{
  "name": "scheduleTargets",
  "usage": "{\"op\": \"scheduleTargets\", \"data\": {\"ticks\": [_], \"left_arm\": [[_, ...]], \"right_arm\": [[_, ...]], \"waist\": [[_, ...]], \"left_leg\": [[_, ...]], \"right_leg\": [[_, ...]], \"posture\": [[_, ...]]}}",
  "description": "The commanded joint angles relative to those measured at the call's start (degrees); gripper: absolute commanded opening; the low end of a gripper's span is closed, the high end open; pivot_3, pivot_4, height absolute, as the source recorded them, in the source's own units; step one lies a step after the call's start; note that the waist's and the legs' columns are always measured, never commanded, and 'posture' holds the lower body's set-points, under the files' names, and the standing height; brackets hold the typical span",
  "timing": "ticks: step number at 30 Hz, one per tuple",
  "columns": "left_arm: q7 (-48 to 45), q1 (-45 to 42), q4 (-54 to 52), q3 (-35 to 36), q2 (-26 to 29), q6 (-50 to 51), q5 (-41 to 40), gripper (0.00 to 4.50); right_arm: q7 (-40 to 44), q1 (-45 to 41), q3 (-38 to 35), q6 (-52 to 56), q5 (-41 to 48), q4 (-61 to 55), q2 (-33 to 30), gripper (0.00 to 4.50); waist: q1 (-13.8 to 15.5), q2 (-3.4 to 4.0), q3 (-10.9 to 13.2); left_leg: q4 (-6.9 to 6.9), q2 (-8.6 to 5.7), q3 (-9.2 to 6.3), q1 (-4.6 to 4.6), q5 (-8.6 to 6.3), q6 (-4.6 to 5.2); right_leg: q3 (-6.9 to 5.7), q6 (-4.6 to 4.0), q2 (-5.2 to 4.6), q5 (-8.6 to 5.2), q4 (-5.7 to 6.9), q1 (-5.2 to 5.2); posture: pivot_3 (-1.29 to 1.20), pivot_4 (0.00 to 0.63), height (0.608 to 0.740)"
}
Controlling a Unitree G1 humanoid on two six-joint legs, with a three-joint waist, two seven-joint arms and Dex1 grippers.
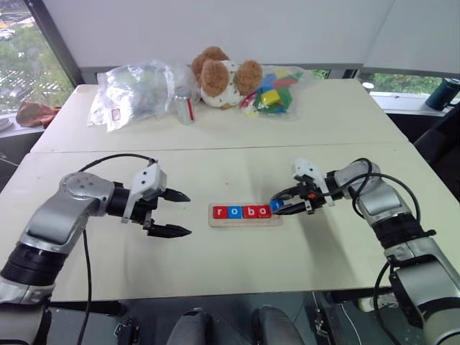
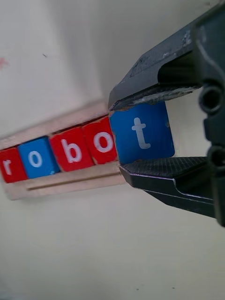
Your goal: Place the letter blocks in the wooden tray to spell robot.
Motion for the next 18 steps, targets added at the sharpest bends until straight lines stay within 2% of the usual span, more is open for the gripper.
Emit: {"op": "scheduleTargets", "data": {"ticks": [1, 18], "left_arm": [[0.7, 0.7, -2.8, 1.7, 0.6, 0.3, -1.1, 4.5], [2.4, 1.1, -3.2, 1.7, -0.1, 0.6, -1.4, 4.5]], "right_arm": [[1.2, -1.8, 0.0, -2.4, -0.8, 1.3, 0.3, 1.13], [1.7, -2.1, 0.2, -3.8, -2.2, 3.2, 3.0, 1.13]], "waist": [[0.0, 0.0, 0.0], [-0.1, 0.0, 0.0]], "left_leg": [[-0.01, 0.0, 0.0, 0.0, 0.01, -0.02], [0.0, 0.01, -0.01, 0.0, 0.03, -0.06]], "right_leg": [[-0.01, 0.0, 0.0, 0.0, 0.01, -0.02], [-0.03, 0.0, 0.01, 0.0, 0.05, -0.03]], "posture": [[0.0, 0.15, 0.74], [0.0, 0.15, 0.74]]}}
